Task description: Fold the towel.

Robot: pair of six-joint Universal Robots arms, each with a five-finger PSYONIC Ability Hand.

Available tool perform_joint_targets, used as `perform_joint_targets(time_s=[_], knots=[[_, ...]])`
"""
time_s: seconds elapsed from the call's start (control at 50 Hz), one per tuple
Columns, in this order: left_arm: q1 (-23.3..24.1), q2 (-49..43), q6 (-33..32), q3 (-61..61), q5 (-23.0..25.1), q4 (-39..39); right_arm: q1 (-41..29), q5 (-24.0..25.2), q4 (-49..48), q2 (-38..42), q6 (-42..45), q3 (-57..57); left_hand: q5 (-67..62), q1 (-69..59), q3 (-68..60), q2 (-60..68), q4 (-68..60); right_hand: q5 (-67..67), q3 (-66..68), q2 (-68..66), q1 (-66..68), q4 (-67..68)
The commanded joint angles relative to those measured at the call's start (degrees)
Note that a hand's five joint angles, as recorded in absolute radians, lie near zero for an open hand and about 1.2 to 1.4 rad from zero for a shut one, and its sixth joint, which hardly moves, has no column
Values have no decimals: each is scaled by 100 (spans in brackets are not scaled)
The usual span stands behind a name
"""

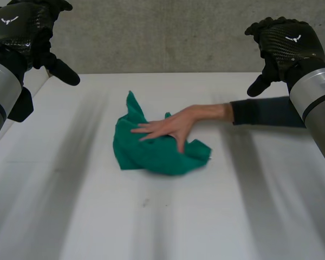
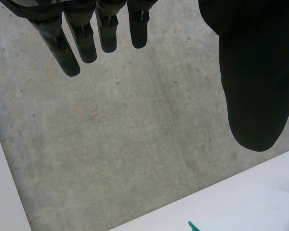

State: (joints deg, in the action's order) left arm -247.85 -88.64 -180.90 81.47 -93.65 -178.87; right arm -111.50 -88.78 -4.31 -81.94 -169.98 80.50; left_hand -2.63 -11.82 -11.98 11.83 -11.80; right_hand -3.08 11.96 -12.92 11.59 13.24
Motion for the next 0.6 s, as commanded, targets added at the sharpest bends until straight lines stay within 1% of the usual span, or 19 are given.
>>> perform_joint_targets(time_s=[0.02, 0.2, 0.4, 0.6], knots=[[8, -12, -7, 18, 4, -8, -4, 89, 0, -6, 0, 18, 241, 160, 177, -161, 158, 308, -196, 292, -159, -324], [8, -21, -7, 27, 13, -8, -4, 116, 9, -6, 61, 18, 258, 177, 194, -178, 175, 308, -196, 292, -159, -324], [8, -48, -16, 27, 13, -8, -30, 335, 44, 2, 430, 36, 258, 177, 194, -178, 175, 308, -196, 292, -159, -324], [17, -83, -33, 27, 22, 1, -92, 344, 44, 20, 448, 53, 258, 177, 194, -178, 175, 308, -196, 292, -159, -324]])
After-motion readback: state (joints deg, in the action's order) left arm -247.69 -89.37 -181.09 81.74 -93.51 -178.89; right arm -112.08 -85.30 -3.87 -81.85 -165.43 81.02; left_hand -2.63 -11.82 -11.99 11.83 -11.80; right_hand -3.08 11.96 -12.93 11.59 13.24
